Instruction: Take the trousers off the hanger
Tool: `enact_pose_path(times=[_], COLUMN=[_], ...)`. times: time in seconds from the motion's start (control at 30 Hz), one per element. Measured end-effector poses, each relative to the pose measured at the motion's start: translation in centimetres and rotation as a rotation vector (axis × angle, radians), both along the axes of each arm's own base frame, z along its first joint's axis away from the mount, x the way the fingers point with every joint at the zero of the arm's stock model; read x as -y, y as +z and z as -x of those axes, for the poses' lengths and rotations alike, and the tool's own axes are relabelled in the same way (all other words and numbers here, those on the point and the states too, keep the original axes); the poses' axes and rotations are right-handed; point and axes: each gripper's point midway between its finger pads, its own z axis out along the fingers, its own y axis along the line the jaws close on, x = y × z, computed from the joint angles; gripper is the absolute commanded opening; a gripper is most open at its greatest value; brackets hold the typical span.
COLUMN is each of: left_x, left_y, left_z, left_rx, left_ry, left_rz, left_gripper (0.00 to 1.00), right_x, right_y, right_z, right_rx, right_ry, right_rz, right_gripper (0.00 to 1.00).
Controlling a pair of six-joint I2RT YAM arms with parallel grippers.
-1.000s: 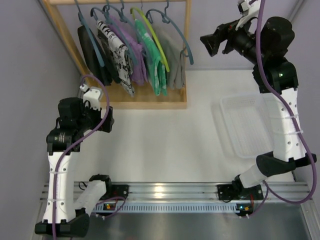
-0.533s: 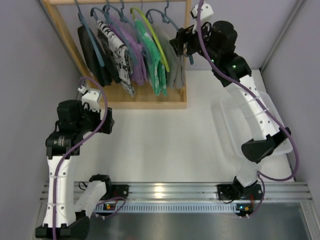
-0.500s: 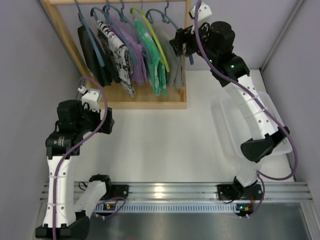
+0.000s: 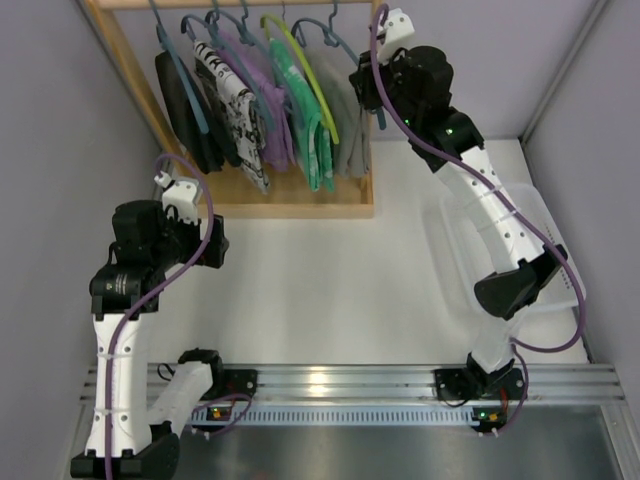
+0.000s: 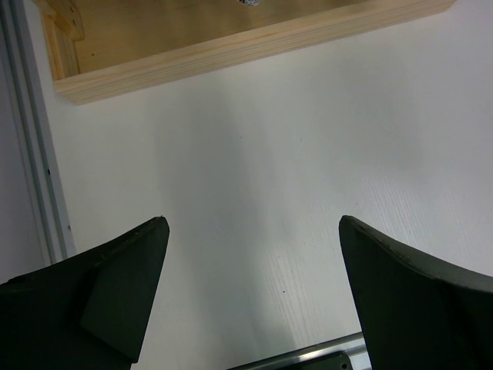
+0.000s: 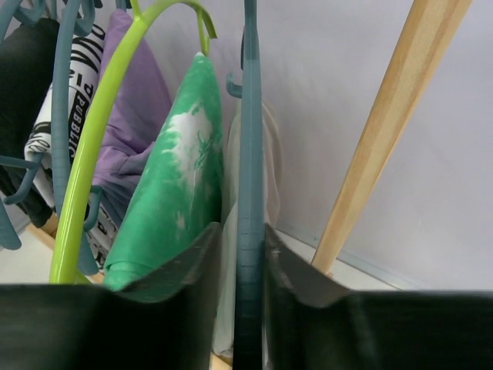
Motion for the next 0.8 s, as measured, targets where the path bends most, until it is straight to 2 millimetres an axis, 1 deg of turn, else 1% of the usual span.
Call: enact_pose_path(times=[0.1, 0.17, 0.2, 0.47, 0.7, 0.8], left_x=[0.0, 0.0, 0.0, 0.0, 0.0, 0.1], left_y=[0.0, 0.0, 0.0, 0.2, 0.2, 0.2], left_z=[0.0, 0.0, 0.0, 0.0, -0.3, -0.5], left_rx=[-0.001, -0.002, -0.002, 0.001, -0.013, -0.021], left_ry=[0.000, 0.003, 0.004, 0.010, 0.027, 0.036], left_rz=[0.001, 0.003, 0.004, 0.013, 0.030, 0.040], left_gripper=[0.98, 0.99, 0.99, 0.99, 0.99, 0.99], right_x=[-0.1, -0.3, -0.3, -0.4, -0.5, -0.5], right_y=[0.1, 0.2, 0.2, 0.8, 2.3, 2.3], right_z=[0.1, 0.2, 0.2, 0.2, 0.0, 0.0], right_rx=[-0.003, -0.008, -0.010, -0.012, 0.029, 0.034], right_ry=[0.005, 0.013, 0.014, 0.009, 0.006, 0.002], right_rz=[-0.010, -0.023, -0.029, -0.076, -0.133, -0.138], right_gripper=[0.17, 0.08, 0.00, 0.00, 0.00, 0.00])
